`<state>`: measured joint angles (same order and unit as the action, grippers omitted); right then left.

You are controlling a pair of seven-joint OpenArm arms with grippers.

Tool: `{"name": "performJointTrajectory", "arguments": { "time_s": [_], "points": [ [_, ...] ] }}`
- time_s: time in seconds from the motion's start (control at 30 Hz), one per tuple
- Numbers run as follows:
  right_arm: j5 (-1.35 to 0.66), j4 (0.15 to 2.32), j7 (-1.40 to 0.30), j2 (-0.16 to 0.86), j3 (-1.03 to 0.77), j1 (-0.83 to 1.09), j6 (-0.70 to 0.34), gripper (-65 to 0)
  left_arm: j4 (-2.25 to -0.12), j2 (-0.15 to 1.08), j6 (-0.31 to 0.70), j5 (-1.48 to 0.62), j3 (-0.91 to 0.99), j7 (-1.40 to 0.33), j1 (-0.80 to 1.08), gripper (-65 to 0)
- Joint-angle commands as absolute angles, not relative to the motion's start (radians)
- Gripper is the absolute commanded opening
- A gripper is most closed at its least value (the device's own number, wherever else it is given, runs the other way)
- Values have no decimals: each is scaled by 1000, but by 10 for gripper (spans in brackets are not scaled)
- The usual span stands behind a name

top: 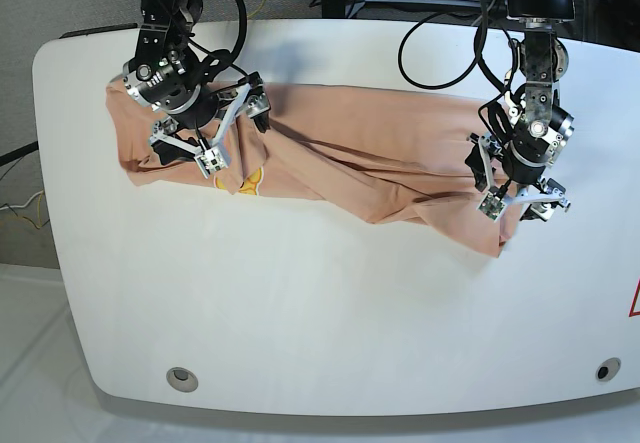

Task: Fold the T-shirt properly
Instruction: 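Drag the held shirt end with the right gripper away from the left gripper, then move the open left gripper down onto the shirt's folded edge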

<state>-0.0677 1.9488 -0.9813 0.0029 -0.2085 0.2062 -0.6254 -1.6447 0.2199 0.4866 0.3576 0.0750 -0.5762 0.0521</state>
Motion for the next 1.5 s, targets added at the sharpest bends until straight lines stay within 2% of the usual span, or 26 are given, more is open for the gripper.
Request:
{"name": "performJointTrajectory", "arguments": {
  "time_s": [0.0,0.47,0.63,1.1,1.47],
  "points": [
    [-81,1977,-964,13,-211,182,-627,0,-1667,228,476,357,79,-561,36,-195],
    [-85,1977,-964,38,-294,173,-634,0,-1669,232,476,358,81,-561,36,-195],
    [-87,1972,-964,71,-321,173,-698,0,-1669,232,476,357,81,-561,36,-195],
    [-88,1969,-964,73,-429,173,-698,0,-1669,232,476,354,81,-559,30,-195],
    [-202,1969,-964,81,-430,171,-698,0,-1635,232,476,351,77,-559,-24,-195]
  ]
}}
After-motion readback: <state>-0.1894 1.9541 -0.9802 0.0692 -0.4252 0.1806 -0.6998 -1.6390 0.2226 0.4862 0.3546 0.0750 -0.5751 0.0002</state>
